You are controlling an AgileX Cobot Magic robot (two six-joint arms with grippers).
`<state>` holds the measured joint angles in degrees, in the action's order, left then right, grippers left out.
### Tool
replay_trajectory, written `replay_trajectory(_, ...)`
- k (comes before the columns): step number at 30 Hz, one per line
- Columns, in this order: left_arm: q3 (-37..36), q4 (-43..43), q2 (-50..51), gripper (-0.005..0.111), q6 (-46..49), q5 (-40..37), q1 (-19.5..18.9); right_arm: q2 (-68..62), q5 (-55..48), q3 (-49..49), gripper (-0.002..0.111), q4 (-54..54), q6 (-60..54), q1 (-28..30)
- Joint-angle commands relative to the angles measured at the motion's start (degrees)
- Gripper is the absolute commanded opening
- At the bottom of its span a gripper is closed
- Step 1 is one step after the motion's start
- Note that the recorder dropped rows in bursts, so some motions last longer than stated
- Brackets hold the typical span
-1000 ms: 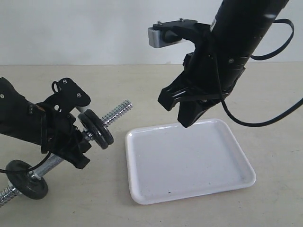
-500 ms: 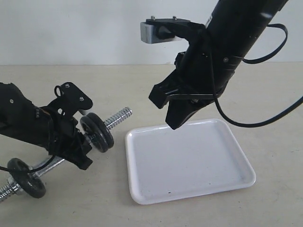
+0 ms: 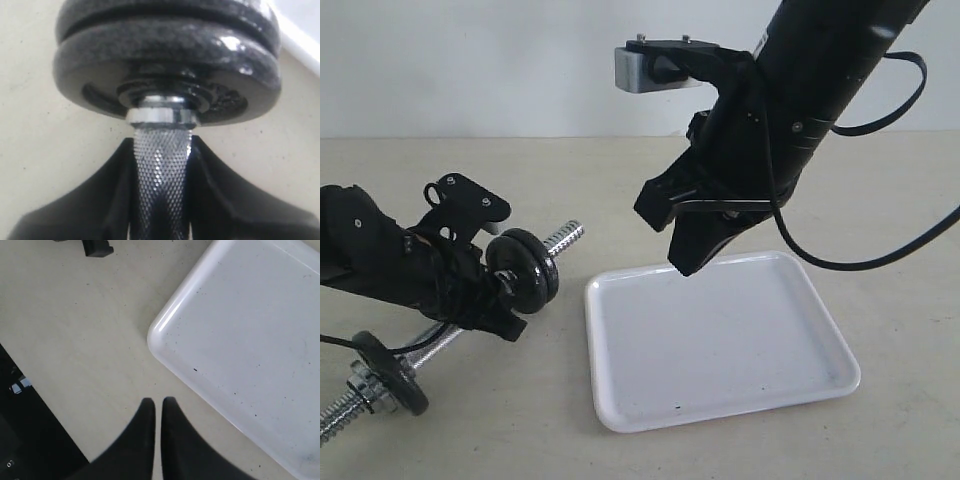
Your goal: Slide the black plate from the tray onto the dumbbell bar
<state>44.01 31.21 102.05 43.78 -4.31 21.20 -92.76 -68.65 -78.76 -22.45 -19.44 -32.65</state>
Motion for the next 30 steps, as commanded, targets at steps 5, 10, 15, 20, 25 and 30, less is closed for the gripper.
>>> replay_trajectory(5, 1.4, 1.2, -1.5, 0.004, -11.1, 9.8, 0.0, 0.1, -0.7, 0.1, 0.000, -0.2, -1.0, 0.1)
replay_trajectory(10, 1.4, 1.4, -1.4, 0.004, -17.2, 10.3, -0.6, 0.1, -1.3, 0.1, 0.000, -0.2, -1.5, 0.1)
replay_trajectory(15, 1.4, 1.4, -1.1, 0.004, -22.0, 8.0, -3.1, 0.1, -1.3, 0.1, 0.000, -0.2, -1.7, 0.1)
replay_trajectory(20, 1.4, 1.4, -0.6, 0.004, -23.2, 5.4, -5.4, 0.1, -1.3, 0.1, 0.000, -0.2, -1.7, 0.1)
replay_trajectory(25, 1.4, 1.1, -0.6, 0.004, -22.8, 5.1, -5.9, 0.1, -1.3, 0.1, 0.000, -0.2, -1.7, 0.1)
replay_trajectory(30, 1.4, 0.3, -0.6, 0.004, -16.3, 5.8, -5.9, 0.1, -1.3, 0.1, 0.000, -0.2, -2.1, 0.1)
